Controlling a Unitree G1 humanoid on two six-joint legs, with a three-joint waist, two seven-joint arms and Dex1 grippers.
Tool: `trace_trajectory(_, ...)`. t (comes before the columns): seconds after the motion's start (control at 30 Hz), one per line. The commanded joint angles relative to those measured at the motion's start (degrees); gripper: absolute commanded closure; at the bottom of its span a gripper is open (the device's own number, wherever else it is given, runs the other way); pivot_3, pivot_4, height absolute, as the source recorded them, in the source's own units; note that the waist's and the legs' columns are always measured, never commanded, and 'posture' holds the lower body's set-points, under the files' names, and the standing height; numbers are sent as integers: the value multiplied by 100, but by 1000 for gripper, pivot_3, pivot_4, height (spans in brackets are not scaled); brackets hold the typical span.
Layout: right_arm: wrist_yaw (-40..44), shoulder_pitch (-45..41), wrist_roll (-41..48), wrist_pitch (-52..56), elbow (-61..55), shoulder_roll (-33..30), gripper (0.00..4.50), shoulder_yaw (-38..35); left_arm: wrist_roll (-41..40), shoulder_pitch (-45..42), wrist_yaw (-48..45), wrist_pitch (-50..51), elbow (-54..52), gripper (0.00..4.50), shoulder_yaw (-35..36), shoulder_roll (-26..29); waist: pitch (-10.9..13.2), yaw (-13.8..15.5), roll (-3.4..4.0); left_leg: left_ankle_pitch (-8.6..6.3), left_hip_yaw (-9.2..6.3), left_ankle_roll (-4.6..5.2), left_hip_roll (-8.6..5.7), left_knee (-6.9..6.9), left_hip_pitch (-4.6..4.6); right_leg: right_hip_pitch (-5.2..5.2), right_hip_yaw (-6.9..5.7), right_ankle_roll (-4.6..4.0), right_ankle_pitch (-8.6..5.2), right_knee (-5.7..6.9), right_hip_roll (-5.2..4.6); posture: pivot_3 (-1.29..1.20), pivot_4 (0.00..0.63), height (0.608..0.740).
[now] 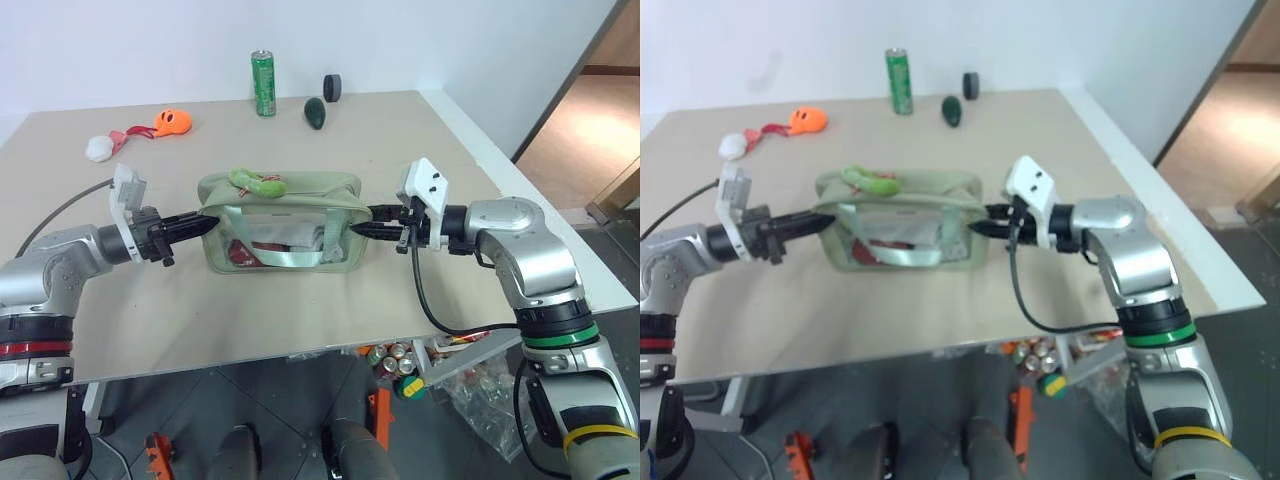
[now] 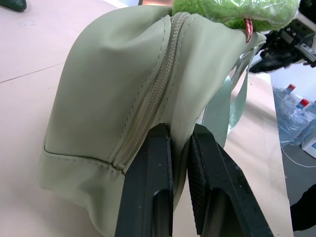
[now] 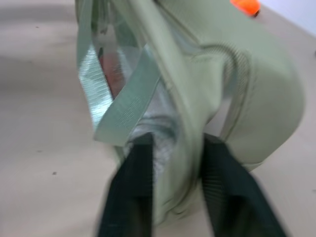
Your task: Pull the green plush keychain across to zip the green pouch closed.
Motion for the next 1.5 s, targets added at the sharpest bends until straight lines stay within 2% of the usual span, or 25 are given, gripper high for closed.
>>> trace_trajectory(0.03, 42, -23, 319, 171, -453, -227, 1719, -403, -7, -83, 23, -29, -132, 4013, 19, 6, 0, 6, 0, 0, 0, 0, 0, 0, -1, 0, 0, 1, 0, 0, 0, 0, 150, 740)
trace_trajectory(0.07, 65, -6, 405, 232, -505, -307, 1515, -500, -9, -77, 23, -29, -140, 4013, 19, 1, 0, 12, 0, 0, 0, 0, -1, 0, -1, 0, -1, 2, -1, 0, -1, 0, 150, 740)
trace_trajectory(0.13, 144, 38, 572, 285, -597, -512, 631, -724, -6, -79, 20, -35, -138, 4013, 11, -12, 0, 34, 0, 0, -1, 0, -1, 0, -2, 0, -1, 2, -2, -1, -1, 0, 150, 740)
trace_trajectory(0.2, 173, 19, 772, 312, -663, -666, 39, -997, -10, -73, 21, -31, -156, 4013, 9, -25, 0, 51, 0, 0, 0, 0, -2, 0, -2, 0, -1, 3, -2, -2, -2, 0, 150, 740)
trace_trajectory(0.37, -27, -424, 1421, 359, -890, -565, 39, -1527, -22, -67, 5, -29, -163, 4013, 9, -26, 1, 37, 0, 0, -1, 0, -2, -1, 0, 0, 0, 2, -1, -3, -1, 0, 150, 740)
trace_trajectory(0.43, -371, -805, 1349, 444, -996, -288, 39, -1269, -22, -65, -5, -33, -168, 4013, -2, -27, 2, 9, 3, 0, 0, 0, -1, 0, 2, -1, 0, 1, 0, -2, 0, 0, 150, 740)
trace_trajectory(0.63, -751, -1335, 491, 364, -1471, 292, 39, 176, -22, -145, -32, -35, -134, 4013, -27, -27, -1, 23, -3, 1, -2, 1, 0, 0, -2, -2, -1, 2, 3, -2, 0, 0, 150, 740)
trace_trajectory(0.77, -920, -1703, 408, 477, -1494, 745, 39, 530, -21, -189, -54, -37, -95, 4013, -22, -21, -1, 53, -3, 1, 1, 1, -4, 2, -21, -18, 1, 6, 2, -3, -5, 0, 150, 740)
trace_trajectory(0.97, -1119, -1914, -284, 115, -878, 1130, 39, 1091, -29, -155, -60, -28, -132, 4013, -30, -55, -2, 54, -4, 0, -4, 1, -3, 2, -24, -21, -4, 5, 2, -3, -4, 0, 150, 740)
trace_trajectory(1.2, -1117, -1861, -815, -303, -374, 1282, 39, 1376, -68, -161, -49, 23, -176, 4013, -7, -62, -2, 54, -5, 1, -3, 1, -3, 4, -25, -21, -4, 5, 4, -3, -4, 0, 150, 740)
trace_trajectory(1.43, -1088, -1907, -918, -382, -187, 1366, 39, 1240, -75, -132, -43, 41, -195, 4013, 8, -61, -2, 54, -5, 1, -4, 1, -2, 4, -25, -21, -5, 4, 4, -3, -3, 0, 150, 740)
trace_trajectory(1.5, -1083, -1899, -941, -399, -168, 1374, 442, 1232, -64, -132, -31, 36, -189, 4013, 4, -66, -2, 54, -5, 1, -4, 1, -2, 4, -25, -21, -5, 5, 4, -3, -4, 0, 150, 740)
